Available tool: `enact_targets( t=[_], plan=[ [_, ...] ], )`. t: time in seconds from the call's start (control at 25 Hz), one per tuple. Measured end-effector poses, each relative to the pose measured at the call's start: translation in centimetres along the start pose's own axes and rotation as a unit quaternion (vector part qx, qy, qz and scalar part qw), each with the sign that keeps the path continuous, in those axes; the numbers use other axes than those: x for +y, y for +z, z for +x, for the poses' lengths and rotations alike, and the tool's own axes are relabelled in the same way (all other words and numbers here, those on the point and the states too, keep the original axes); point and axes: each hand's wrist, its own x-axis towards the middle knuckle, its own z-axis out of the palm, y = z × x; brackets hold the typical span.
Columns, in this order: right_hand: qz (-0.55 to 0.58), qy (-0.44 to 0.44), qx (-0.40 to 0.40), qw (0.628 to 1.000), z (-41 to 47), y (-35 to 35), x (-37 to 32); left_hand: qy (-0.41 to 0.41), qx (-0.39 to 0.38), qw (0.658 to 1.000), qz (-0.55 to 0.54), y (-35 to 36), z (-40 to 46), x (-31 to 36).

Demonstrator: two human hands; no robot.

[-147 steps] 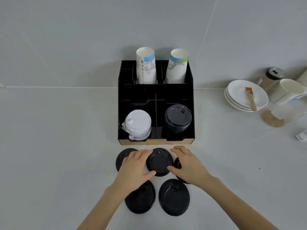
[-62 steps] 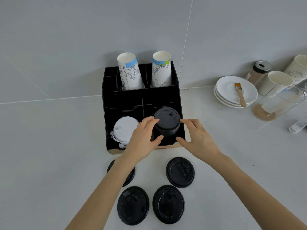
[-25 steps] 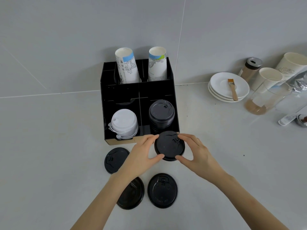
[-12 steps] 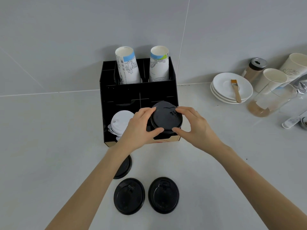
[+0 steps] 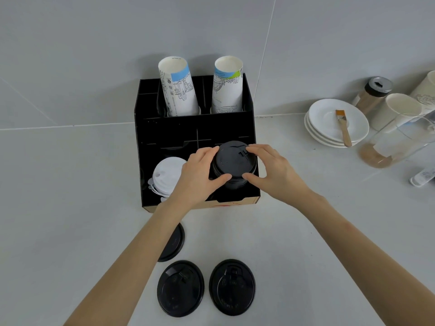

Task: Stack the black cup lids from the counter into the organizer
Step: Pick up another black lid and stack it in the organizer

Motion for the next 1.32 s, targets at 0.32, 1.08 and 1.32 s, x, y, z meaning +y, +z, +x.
enact_targets(
  t=[0.32, 1.08, 1.32],
  plan=[
    [-0.028, 0.012, -0.005, 1.0, 0.3, 1.0, 0.2, -0.012, -0.017, 1.0, 0.016, 0.7, 0.3, -0.4],
    [-0.037, 0.009, 0.03, 0.999, -3.6, 0.4, -1.8, 0.007, -0.002, 1.0, 0.024, -1.1, -3.7, -0.2],
    [-0.025, -0.006, -0.017, 1.0, -8.7, 2.1, -2.3, 0.027, -0.033, 0.999, 0.027, 0.6, -9.2, -0.8]
  ],
)
